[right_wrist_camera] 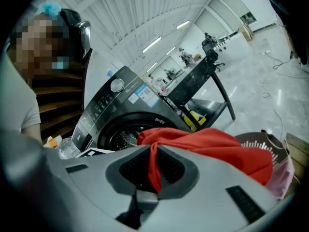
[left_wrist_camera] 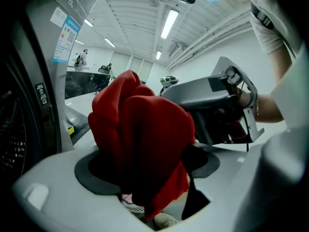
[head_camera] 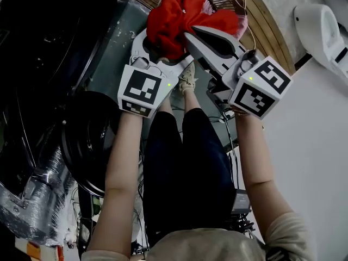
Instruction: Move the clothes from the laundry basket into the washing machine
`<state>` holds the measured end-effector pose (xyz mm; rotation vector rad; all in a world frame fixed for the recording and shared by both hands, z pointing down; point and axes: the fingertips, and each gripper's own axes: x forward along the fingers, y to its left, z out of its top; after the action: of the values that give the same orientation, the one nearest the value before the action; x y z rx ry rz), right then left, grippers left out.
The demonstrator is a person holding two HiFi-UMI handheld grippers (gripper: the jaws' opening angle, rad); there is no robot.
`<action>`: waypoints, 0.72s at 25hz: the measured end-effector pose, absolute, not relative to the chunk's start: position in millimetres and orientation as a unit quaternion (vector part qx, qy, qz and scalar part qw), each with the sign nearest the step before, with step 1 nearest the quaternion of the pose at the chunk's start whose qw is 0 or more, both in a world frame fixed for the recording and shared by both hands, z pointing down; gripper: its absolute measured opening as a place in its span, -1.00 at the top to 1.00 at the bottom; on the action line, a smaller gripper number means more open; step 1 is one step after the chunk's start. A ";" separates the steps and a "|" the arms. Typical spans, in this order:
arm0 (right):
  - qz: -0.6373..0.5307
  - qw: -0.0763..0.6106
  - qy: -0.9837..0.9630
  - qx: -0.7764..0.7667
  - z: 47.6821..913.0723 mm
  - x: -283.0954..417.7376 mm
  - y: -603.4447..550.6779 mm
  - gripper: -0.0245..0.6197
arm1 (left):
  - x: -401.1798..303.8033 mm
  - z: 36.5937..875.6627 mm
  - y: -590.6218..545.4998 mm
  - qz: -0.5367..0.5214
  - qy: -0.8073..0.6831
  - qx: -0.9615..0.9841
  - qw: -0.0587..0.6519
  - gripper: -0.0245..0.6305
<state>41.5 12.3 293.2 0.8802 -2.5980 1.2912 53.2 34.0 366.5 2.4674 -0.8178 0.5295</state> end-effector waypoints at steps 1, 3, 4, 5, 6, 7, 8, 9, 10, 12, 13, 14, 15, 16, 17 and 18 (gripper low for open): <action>0.425 0.055 -0.858 0.282 292.1 36.7 14.0 0.79 | 51.5 368.1 30.8 0.193 -0.306 0.901 0.239 -0.23; 0.432 0.049 -0.860 0.266 290.6 28.6 17.3 0.81 | 45.6 371.8 24.3 0.187 -0.327 0.896 0.235 -0.23; 0.436 0.044 -0.860 0.260 291.0 25.1 18.7 0.82 | 41.9 372.8 21.5 0.181 -0.338 0.894 0.232 -0.23; 0.440 0.039 -0.860 0.255 292.3 21.7 20.2 0.82 | 38.1 373.2 19.8 0.174 -0.350 0.892 0.228 -0.22; 0.441 0.035 -0.861 0.251 294.0 18.2 21.8 0.82 | 34.0 373.4 19.3 0.170 -0.360 0.890 0.223 -0.12; 0.442 0.033 -0.862 0.248 295.7 14.5 23.3 0.82 | 29.1 373.4 20.1 0.167 -0.371 0.887 0.217 0.15; 0.441 0.031 -0.863 0.245 297.1 10.6 24.3 0.82 | 23.2 373.4 21.3 0.164 -0.383 0.884 0.213 0.31; 0.439 0.029 -0.865 0.243 298.2 6.5 24.7 0.82 | 16.2 373.5 22.6 0.159 -0.396 0.879 0.213 0.43; 0.435 0.028 -0.867 0.241 299.7 2.5 24.9 0.82 | 8.3 374.3 23.8 0.154 -0.411 0.872 0.218 0.47; 0.428 0.032 -0.871 0.239 305.1 -6.2 26.8 0.82 | -9.0 377.9 26.0 0.150 -0.434 0.857 0.233 0.51; 0.428 0.034 -0.872 0.235 308.6 -11.2 28.9 0.82 | -18.3 379.5 26.9 0.153 -0.443 0.852 0.236 0.52; 0.430 0.032 -0.873 0.228 312.0 -17.1 31.5 0.82 | -28.3 380.4 27.2 0.155 -0.452 0.846 0.236 0.53; 0.435 0.030 -0.873 0.220 315.0 -23.8 34.5 0.82 | -39.6 380.5 26.7 0.155 -0.462 0.840 0.236 0.55; 0.439 0.027 -0.873 0.211 317.3 -31.2 37.5 0.82 | -52.1 380.1 25.6 0.154 -0.475 0.833 0.237 0.56; 0.441 0.026 -0.874 0.203 319.4 -38.9 40.4 0.82 | -65.3 379.9 24.2 0.151 -0.488 0.825 0.239 0.56; 0.442 0.027 -0.875 0.197 322.0 -46.3 42.7 0.82 | -78.7 380.3 22.9 0.150 -0.502 0.817 0.241 0.57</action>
<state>-46.3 42.7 322.0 0.6071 -2.7028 1.3647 -78.7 22.9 380.3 2.2349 -1.3729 0.4102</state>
